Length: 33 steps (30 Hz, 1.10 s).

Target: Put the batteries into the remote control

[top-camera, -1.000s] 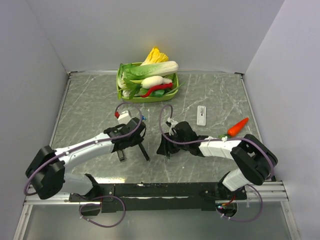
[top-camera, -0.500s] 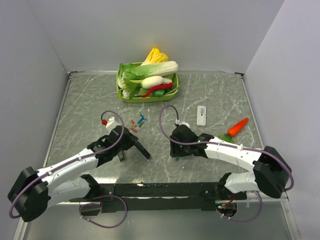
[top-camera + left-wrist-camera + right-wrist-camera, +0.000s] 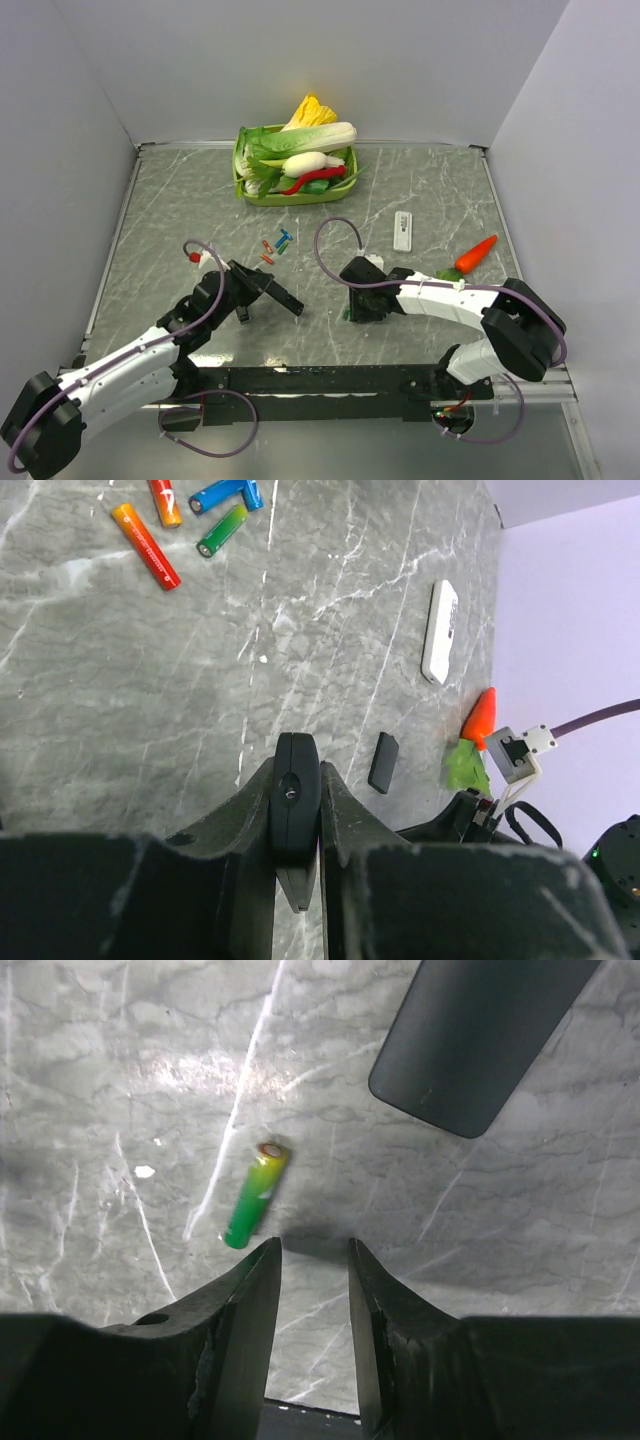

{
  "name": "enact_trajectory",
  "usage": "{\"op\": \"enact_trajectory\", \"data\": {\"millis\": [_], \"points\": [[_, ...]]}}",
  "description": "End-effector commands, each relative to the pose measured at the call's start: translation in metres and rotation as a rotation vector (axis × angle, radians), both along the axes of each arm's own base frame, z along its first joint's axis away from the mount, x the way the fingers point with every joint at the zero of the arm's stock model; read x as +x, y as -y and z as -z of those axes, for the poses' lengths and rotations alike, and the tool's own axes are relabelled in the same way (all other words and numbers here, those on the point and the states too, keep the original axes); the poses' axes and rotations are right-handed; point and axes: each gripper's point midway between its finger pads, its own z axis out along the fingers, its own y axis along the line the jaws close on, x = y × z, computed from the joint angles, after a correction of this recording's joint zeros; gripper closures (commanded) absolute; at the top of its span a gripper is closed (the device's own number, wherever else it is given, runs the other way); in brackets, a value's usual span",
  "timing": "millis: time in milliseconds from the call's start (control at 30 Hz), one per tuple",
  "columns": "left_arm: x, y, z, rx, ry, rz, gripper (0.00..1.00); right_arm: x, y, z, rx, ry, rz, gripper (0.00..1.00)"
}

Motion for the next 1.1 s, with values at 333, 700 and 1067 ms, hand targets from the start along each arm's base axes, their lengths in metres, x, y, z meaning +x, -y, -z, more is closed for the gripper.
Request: {"op": "enact_trajectory", "data": {"millis": [333,700,1067], "points": [[0.004,0.011,0.011,-0.091,0.017,0.04,0.99,0.024,-0.028,-0.03,0.111,0.103,0.021,0.51],[0.001,0.006,0.02,-0.083,0.012,0.029,0.99,0.044,-0.058,-0.028,0.072,0.137,-0.024,0.41],[0.001,0.004,0.021,-0.08,0.012,0.027,0.99,0.036,-0.054,-0.006,-0.081,0.099,-0.089,0.46]]}}
